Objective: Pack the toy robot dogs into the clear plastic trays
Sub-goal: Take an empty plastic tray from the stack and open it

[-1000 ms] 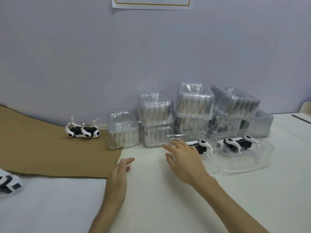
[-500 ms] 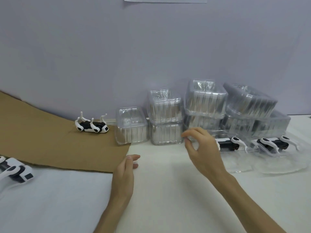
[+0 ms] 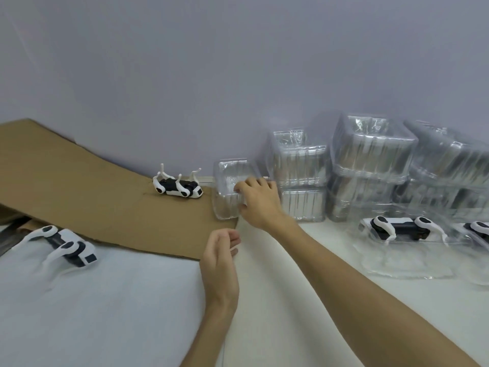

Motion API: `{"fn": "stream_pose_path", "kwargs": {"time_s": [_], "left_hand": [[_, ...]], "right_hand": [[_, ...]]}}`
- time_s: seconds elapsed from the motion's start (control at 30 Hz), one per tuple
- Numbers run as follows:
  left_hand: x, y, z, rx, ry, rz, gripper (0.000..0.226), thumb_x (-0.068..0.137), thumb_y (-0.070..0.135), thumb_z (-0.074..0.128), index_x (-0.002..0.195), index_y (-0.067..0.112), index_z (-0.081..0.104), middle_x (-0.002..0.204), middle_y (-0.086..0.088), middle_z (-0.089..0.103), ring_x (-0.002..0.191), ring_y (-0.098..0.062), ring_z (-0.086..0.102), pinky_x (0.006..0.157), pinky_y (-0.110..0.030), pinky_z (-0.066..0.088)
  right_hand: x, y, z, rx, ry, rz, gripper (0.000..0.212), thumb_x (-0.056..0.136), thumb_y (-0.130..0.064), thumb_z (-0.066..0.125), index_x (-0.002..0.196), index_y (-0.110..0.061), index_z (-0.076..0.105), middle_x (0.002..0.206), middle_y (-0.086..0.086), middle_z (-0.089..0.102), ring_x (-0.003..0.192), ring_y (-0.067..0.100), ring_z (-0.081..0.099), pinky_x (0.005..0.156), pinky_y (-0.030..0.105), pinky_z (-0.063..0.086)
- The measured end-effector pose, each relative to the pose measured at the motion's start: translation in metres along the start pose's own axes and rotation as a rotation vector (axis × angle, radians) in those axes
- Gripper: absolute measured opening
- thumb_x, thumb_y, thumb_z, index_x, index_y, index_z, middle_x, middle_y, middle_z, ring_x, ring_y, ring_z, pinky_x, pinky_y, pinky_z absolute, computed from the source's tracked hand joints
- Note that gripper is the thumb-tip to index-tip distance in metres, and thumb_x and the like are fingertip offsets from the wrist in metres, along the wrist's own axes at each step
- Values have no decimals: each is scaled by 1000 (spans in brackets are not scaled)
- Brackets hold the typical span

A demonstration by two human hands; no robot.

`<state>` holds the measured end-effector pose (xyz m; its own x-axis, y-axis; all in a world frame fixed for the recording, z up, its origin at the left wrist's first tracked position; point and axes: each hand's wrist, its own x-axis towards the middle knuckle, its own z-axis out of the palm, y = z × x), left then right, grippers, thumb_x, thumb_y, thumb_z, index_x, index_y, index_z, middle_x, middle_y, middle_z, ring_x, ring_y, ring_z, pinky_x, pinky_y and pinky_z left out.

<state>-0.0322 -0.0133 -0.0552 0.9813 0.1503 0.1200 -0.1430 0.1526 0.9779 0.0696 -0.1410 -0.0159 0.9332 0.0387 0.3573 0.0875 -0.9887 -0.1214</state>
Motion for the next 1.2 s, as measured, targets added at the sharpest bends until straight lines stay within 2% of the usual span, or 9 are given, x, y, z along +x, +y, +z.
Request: {"fn": "stream_pose_path", "kwargs": {"time_s": [0.17,0.27,0.4,0.57,0.67,0.77,1.03,1.1,1.2], "left_hand": [[14,2,-16,-48,259,77,21,89,35,47,97,27,65,93,18,70,91,0,66,73,-12,47],[28,4,-28,-107,307,-75,15,99,31,51,106,23,61,108,6,69,98,-8,65,81,-22,48],[30,22,-33,-200,-34,-376,47,102,52,40,94,11,61,79,-9,66,60,-16,56,55,-27,42],[6,43,-19,-283,-462,-269,56,101,52,43,122,7,69,117,-19,71,108,-33,68,97,-50,51],[-13,53,-8,-264,-543,-174,38,89,40,61,109,13,76,96,-13,72,81,-23,69,69,-33,57],[-28,52,0,-254,-673,-113,39,87,36,66,115,10,73,104,-12,73,89,-23,70,75,-30,57],[-42,46,12,-150,-686,-39,34,83,40,70,111,22,75,111,-14,75,91,-27,74,67,-26,57],[-44,46,13,-168,-653,-25,32,82,36,71,107,17,76,107,-17,75,90,-27,75,66,-28,58],[-48,47,13,-172,-606,-21,29,77,35,74,95,14,76,101,-18,76,83,-28,75,62,-30,59]], "right_hand": [[-28,-16,1,188,58,-79,31,89,-27,65,120,-31,60,111,-6,56,110,20,46,88,31,18],[-65,-11,-12,369,97,-79,30,92,-33,68,122,-30,61,109,-14,51,106,10,43,95,29,23],[-124,1,-37,807,147,-14,27,92,-24,70,116,-16,60,107,-6,59,100,13,55,90,26,42],[-187,21,-55,816,194,-49,25,88,-17,72,110,-20,61,108,-5,63,101,18,61,88,27,47],[-209,35,-59,662,312,-79,38,80,-2,77,108,-23,61,116,-13,58,107,13,61,88,16,45],[-220,46,-59,644,312,-46,39,79,0,70,109,-25,63,119,-13,58,112,13,61,87,21,49],[-221,50,-71,722,60,-5,56,78,2,63,126,-27,60,127,-12,56,122,13,56,96,29,49],[-224,48,-77,902,-10,-21,69,74,-1,61,136,-29,53,137,-8,53,134,15,48,103,24,42],[-224,42,-84,1241,-8,40,67,80,-16,69,142,-29,46,140,-2,58,134,19,51,107,39,42]]}}
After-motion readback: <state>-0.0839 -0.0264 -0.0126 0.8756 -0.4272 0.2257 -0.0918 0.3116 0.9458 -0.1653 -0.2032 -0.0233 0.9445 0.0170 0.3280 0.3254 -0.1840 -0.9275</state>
